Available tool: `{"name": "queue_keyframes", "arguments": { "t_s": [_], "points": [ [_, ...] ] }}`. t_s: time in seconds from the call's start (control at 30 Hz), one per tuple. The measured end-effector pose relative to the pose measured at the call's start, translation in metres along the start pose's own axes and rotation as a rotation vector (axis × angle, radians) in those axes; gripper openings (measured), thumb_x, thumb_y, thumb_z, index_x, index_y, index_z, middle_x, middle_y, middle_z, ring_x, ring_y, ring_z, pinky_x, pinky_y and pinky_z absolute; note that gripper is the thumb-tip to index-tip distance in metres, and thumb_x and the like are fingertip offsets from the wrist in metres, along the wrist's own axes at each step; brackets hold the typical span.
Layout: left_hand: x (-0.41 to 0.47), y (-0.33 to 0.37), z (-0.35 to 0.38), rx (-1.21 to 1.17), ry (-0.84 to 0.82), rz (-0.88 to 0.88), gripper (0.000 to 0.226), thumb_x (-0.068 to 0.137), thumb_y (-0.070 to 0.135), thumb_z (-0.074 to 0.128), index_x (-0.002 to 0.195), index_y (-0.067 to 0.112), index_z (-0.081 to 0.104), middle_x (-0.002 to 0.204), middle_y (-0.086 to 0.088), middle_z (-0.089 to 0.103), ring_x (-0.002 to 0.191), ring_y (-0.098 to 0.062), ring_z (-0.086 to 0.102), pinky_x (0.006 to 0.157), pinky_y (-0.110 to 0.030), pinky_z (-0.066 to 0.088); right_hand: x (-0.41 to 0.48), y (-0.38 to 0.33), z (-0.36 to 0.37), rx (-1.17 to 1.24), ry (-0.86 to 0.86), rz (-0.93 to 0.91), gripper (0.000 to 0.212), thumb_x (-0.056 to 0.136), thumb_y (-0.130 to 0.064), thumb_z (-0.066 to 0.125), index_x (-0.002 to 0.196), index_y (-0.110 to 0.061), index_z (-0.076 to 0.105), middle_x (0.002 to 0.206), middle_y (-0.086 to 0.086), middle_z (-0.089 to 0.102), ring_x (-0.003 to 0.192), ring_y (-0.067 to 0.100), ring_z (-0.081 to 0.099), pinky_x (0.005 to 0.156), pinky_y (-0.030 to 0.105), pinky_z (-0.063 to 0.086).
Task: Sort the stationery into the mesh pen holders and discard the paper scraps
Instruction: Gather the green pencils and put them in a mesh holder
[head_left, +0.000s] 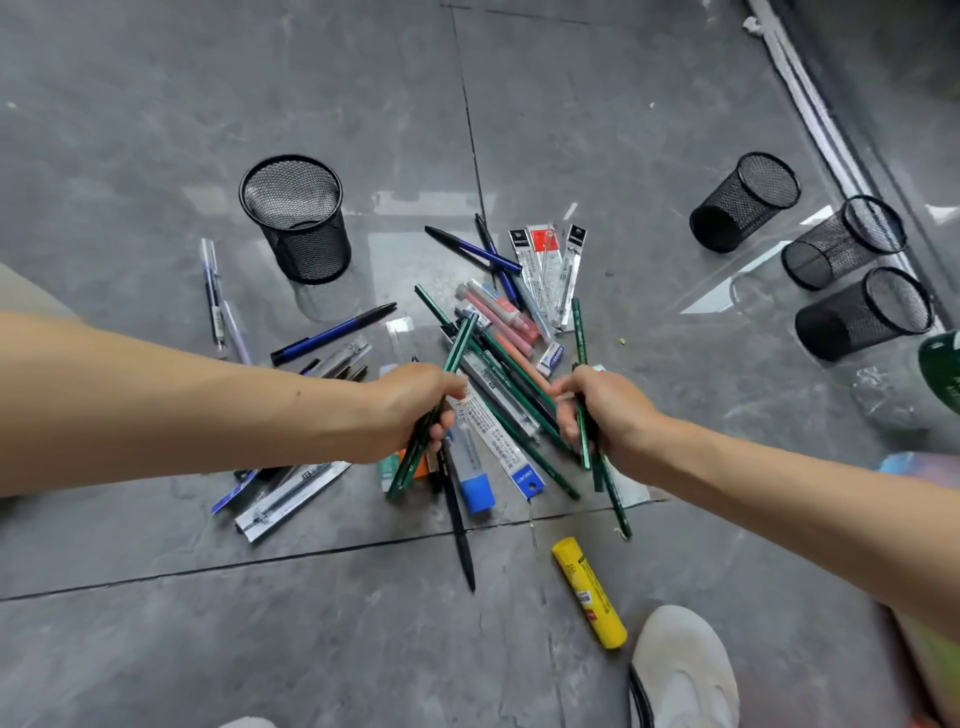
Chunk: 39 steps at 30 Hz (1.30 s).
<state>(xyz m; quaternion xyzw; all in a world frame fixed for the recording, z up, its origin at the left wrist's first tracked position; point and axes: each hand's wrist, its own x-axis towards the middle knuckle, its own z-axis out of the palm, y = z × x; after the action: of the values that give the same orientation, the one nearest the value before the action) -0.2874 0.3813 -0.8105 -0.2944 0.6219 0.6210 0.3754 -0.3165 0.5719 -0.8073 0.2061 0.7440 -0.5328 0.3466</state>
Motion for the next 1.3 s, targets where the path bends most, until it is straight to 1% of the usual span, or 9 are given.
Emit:
{"name": "queue_keyframes", "arguments": {
  "t_s": [0.13, 0.27, 0.43, 0.63, 0.77, 0.9, 1.0, 1.1, 1.3],
  "points": [
    [-0.008, 0.007, 0.017, -0.084, -0.010, 0.047, 0.018, 0.097, 0.017, 0.038, 0.086, 0.009, 0.048, 0.048, -0.004, 0.045, 0.037, -0.013, 0.037, 0.042, -0.021, 0.034, 0.001, -0.011, 0.012, 0.281, -0.118, 0.071, 0.018, 0.102, -0.012, 0.032, 0.106, -0.010, 0.049, 0.045, 0.003, 0.035, 0.035, 0.015, 0.043, 0.038, 0.022, 0.037],
    [-0.016, 0.016, 0.034, -0.097, -0.044, 0.117, 0.024, 0.102, 0.018, 0.033, 0.084, 0.009, 0.046, 0.055, -0.009, 0.057, 0.043, -0.015, 0.053, 0.046, -0.023, 0.043, -0.001, -0.012, 0.018, 0.245, -0.195, 0.068, 0.019, 0.100, -0.030, 0.042, 0.094, -0.016, 0.052, 0.052, -0.001, 0.033, 0.033, 0.005, 0.025, 0.030, 0.013, 0.018],
    [-0.020, 0.024, 0.039, 0.121, -0.065, 0.175, 0.026, 0.102, 0.028, 0.033, 0.090, 0.016, 0.052, 0.069, -0.005, 0.066, 0.061, -0.014, 0.052, 0.061, -0.025, 0.040, 0.003, -0.003, 0.017, 0.201, -0.270, 0.053, 0.038, 0.084, -0.058, 0.057, 0.083, -0.019, 0.055, 0.062, 0.005, 0.034, 0.035, 0.005, 0.018, 0.031, 0.014, 0.017],
    [-0.018, 0.022, 0.044, 0.187, -0.267, 0.072, 0.023, 0.100, 0.024, 0.043, 0.089, 0.012, 0.060, 0.080, -0.008, 0.063, 0.066, -0.014, 0.058, 0.059, -0.025, 0.048, 0.002, -0.006, 0.011, 0.266, -0.166, 0.063, 0.025, 0.093, -0.024, 0.057, 0.070, -0.015, 0.049, 0.055, 0.000, 0.034, 0.035, 0.005, 0.023, 0.030, 0.016, 0.016],
    [-0.006, 0.021, 0.040, 0.316, -0.269, 0.099, 0.041, 0.097, 0.041, 0.042, 0.115, 0.007, 0.056, 0.094, -0.010, 0.061, 0.082, -0.018, 0.062, 0.070, -0.032, 0.054, 0.010, -0.008, 0.000, 0.243, 0.074, 0.060, 0.027, 0.094, -0.017, 0.040, 0.069, -0.011, 0.045, 0.042, 0.003, 0.049, 0.039, 0.013, 0.032, 0.031, 0.014, 0.019],
    [0.016, 0.021, 0.018, 1.257, -0.183, 0.567, 0.033, 0.101, 0.034, 0.035, 0.112, 0.010, 0.054, 0.104, -0.008, 0.060, 0.090, -0.019, 0.057, 0.075, -0.032, 0.049, 0.017, -0.011, -0.023, 0.195, 0.084, 0.105, 0.025, 0.099, -0.018, 0.032, 0.077, -0.010, 0.043, 0.040, 0.004, 0.049, 0.031, 0.011, 0.035, 0.029, 0.015, 0.022],
    [0.031, 0.020, 0.015, 1.845, -0.183, 0.885, 0.020, 0.096, 0.010, 0.039, 0.111, 0.008, 0.052, 0.095, 0.000, 0.047, 0.084, -0.017, 0.044, 0.061, -0.029, 0.036, 0.018, -0.004, -0.040, 0.048, 0.014, 0.127, 0.024, 0.099, -0.021, 0.039, 0.077, -0.012, 0.046, 0.041, 0.000, 0.039, 0.029, 0.009, 0.027, 0.033, 0.015, 0.022],
    [0.041, 0.015, 0.029, 1.981, -0.257, 1.089, 0.026, 0.086, -0.002, 0.043, 0.108, 0.006, 0.052, 0.090, -0.001, 0.040, 0.079, -0.018, 0.035, 0.057, -0.030, 0.029, 0.016, 0.008, -0.052, 0.057, -0.019, 0.097, 0.030, 0.095, -0.035, 0.053, 0.077, -0.013, 0.045, 0.043, 0.000, 0.037, 0.034, 0.010, 0.028, 0.036, 0.016, 0.025],
    [0.065, -0.006, 0.063, 2.087, -0.323, 1.417, 0.010, 0.085, 0.003, 0.053, 0.092, 0.006, 0.059, 0.090, -0.008, 0.056, 0.076, -0.023, 0.053, 0.050, -0.032, 0.038, 0.017, 0.027, -0.070, 0.144, 0.021, 0.133, 0.025, 0.097, -0.033, 0.049, 0.085, -0.011, 0.045, 0.045, 0.004, 0.047, 0.035, 0.013, 0.042, 0.038, 0.019, 0.036]
  ]
}}
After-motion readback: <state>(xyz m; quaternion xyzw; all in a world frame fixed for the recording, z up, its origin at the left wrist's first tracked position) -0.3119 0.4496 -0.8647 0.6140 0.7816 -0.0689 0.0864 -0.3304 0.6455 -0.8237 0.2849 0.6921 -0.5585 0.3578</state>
